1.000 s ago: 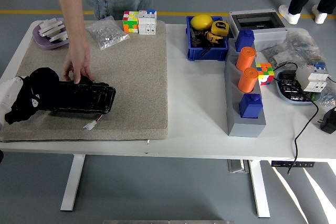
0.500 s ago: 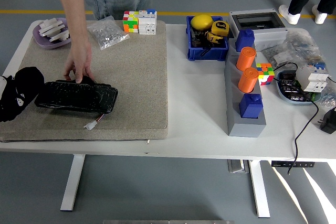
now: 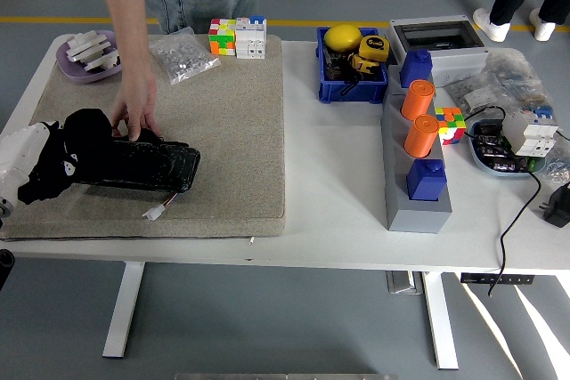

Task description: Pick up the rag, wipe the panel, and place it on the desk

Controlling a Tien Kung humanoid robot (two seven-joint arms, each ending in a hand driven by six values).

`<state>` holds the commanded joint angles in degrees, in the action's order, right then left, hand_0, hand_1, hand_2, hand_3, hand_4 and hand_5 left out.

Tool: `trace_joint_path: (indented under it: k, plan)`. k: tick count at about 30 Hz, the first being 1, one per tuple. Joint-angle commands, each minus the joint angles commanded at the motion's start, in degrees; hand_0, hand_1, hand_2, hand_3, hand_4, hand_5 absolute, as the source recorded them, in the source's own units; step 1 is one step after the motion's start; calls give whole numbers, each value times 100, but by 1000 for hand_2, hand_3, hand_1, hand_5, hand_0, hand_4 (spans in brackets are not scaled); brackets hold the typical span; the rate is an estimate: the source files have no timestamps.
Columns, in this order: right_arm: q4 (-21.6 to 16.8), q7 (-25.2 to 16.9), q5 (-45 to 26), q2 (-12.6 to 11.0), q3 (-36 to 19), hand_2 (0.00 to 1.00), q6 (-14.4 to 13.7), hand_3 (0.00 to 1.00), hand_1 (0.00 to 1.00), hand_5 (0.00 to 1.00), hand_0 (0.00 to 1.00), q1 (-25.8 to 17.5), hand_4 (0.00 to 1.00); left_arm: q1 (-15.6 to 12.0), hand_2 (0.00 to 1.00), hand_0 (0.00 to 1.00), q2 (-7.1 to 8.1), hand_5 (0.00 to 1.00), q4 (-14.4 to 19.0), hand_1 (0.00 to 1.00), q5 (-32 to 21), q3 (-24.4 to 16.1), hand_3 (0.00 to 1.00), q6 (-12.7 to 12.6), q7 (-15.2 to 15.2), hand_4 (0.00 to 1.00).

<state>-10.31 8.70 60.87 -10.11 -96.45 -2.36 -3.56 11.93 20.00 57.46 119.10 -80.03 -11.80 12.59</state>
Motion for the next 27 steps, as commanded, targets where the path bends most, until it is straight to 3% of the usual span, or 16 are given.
trace_joint_path:
  k: [19,27]
  plan:
    - [0,-17,-2,-18,11,683,16,599,649,478,734,-13,998,286,584,266,-150,2,666,214,-120,1667,404,55,-199,2]
    - [0,-4,0,-15,4,683,21,599,647,477,733,-5,998,391,581,266,-258,2,876,213,-152,2146,406,54,-256,2]
